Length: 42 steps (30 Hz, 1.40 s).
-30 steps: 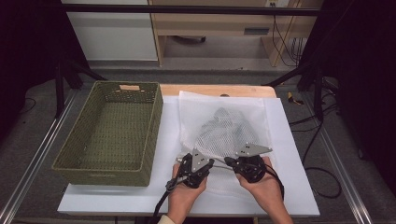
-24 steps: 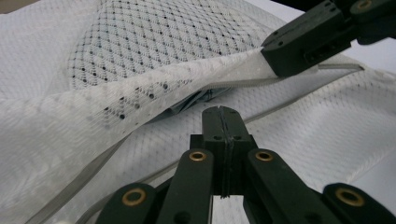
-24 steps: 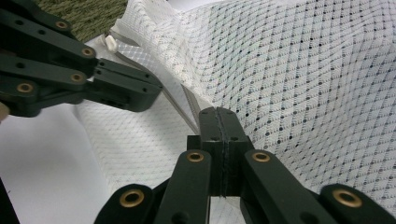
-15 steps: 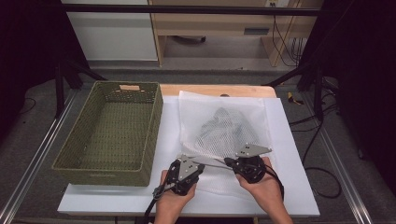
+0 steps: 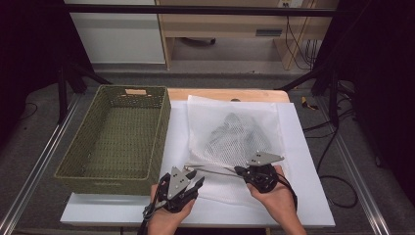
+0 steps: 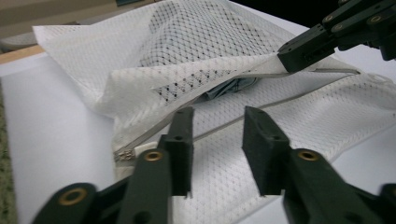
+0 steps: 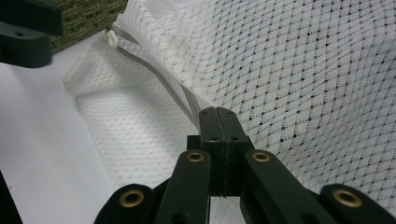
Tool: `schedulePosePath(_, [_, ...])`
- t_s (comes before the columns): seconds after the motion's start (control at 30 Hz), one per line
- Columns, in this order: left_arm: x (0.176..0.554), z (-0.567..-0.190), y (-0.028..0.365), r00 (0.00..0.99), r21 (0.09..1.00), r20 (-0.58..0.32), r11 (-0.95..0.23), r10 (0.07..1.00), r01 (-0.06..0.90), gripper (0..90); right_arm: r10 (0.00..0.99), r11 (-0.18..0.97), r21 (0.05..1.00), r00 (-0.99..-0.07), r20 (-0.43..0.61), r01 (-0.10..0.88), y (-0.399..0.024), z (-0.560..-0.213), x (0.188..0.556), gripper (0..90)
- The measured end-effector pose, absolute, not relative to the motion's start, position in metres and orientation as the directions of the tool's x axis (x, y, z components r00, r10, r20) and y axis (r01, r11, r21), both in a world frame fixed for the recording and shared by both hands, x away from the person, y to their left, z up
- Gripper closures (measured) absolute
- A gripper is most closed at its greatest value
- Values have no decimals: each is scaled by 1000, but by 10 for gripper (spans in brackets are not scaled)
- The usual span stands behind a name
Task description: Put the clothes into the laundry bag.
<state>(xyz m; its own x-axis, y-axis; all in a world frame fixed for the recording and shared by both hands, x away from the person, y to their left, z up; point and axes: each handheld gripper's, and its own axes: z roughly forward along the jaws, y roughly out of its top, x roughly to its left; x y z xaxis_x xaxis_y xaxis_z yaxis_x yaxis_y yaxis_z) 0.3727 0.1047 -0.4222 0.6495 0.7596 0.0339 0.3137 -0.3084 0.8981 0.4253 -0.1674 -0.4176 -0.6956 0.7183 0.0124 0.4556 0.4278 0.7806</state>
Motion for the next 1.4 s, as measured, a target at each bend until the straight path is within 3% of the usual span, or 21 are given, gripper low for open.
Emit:
schedulePosePath(0.13, [368, -418, 110, 621, 904, 13, -274, 783, 327, 428, 719, 424, 783, -695, 14, 455, -169, -418, 426, 900])
schedulePosePath(0.33, [366, -412, 113, 594, 910, 37, -273, 803, 313, 327, 719, 421, 783, -695, 18, 457, -170, -418, 426, 900])
schedulePosePath(0.87, [370, -415, 121, 547, 901, 54, -278, 835, 334, 267, 720, 418, 784, -694, 22, 459, -172, -418, 427, 900])
schedulePosePath(1.4, [385, -455, 115, 533, 805, 97, -382, 841, 455, 271, 720, 416, 782, -693, 28, 464, -173, -419, 429, 900])
